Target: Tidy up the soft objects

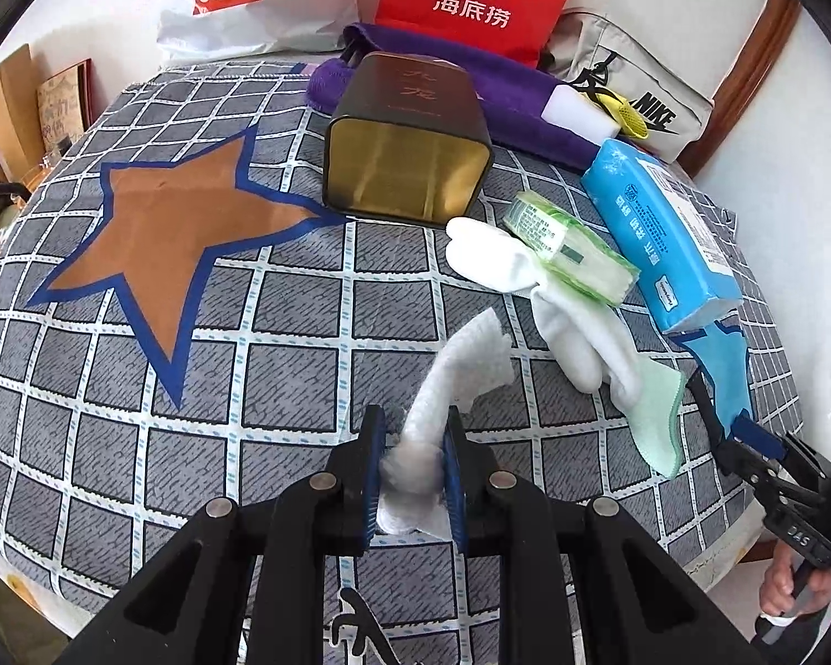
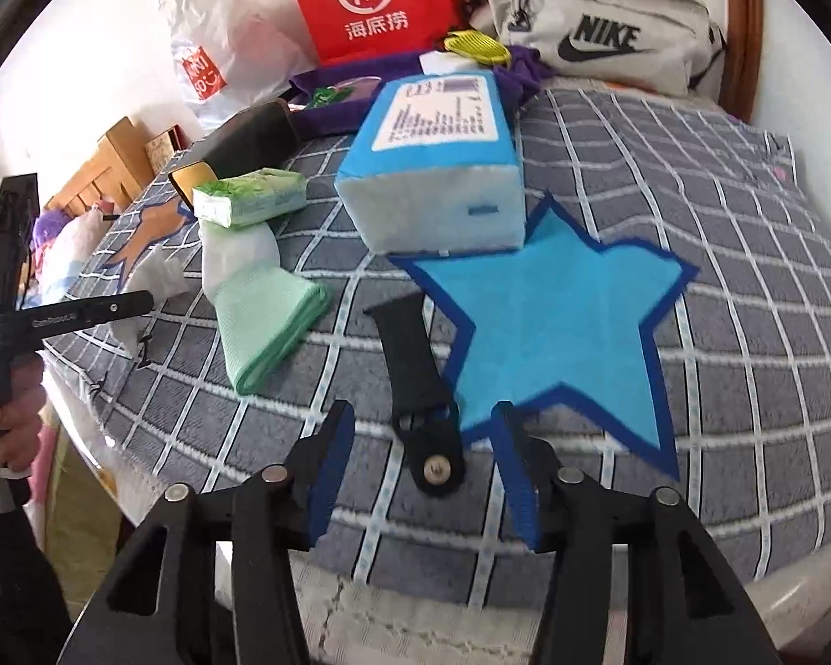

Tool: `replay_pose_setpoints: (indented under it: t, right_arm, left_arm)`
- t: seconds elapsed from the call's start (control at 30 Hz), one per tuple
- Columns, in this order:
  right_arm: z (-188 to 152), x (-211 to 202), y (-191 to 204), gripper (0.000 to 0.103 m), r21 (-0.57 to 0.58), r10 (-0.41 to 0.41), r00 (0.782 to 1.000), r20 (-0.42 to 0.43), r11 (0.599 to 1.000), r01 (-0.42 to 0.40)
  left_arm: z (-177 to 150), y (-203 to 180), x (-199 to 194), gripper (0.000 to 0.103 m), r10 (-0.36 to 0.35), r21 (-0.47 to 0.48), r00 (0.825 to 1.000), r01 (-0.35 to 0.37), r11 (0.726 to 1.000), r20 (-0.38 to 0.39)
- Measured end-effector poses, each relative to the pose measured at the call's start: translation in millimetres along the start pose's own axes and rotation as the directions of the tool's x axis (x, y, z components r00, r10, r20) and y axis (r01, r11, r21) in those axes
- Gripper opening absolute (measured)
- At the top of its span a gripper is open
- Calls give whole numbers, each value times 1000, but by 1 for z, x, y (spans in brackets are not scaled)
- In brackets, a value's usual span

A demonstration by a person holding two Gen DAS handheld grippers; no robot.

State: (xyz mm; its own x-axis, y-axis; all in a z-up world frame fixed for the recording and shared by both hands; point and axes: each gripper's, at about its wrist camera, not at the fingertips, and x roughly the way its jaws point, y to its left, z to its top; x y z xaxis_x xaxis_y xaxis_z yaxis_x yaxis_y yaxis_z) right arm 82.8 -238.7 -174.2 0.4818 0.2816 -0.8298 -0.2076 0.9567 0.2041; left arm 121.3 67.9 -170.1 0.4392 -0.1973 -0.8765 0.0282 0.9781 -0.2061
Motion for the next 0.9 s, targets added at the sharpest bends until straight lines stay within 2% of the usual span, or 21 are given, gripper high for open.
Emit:
replay_pose_setpoints:
  t: [0.13,0.17,0.2,0.23,0.27,0.33,0.43,0.6,0.67,0.9]
  right_arm:
    - [12,19,11,49,-56,-32,999,-5,998,31]
    - [13,24,15,43,-87,-57,998,8,995,57]
    - [13,26,19,31,-121,-95,995,20,988,97]
    - [13,28,25,26,-164,-125,992,32,978,128]
    - [13,28,29,20,-197,-118,993,31,973,121]
    - [13,28,32,20,-225,-139,990,23,964,141]
    - [14,21,30,20,-215,-137,990,22,967,139]
    - [21,-12,26,20,-165,-67,995,74,983,78]
    - [27,-22,26,20,-153,-64,993,97,985,78]
    - [55,-47,28,20,-120,-66,985,162,989,86]
  left_arm:
    - [-1,-1,-3,19,15,-8,1000,-16,1000,-4]
    - [0,-1,-4,19,18,-10,1000,-18,1000,-4]
    - [0,-2,-5,19,21,-13,1000,-21,1000,-1]
    - [0,-2,-6,19,20,-16,1000,-20,1000,3]
    - [1,-2,-8,19,17,-18,1000,-17,1000,4]
    - [2,-4,-12,19,0,-16,1000,1,1000,16]
    - [6,-5,-16,19,12,-10,1000,-12,1000,28]
    - [15,-7,-26,19,-16,-17,998,16,1000,54]
    - [20,-7,-29,19,-37,-21,997,39,999,62]
    - [44,-12,-45,19,-22,12,994,20,1000,110]
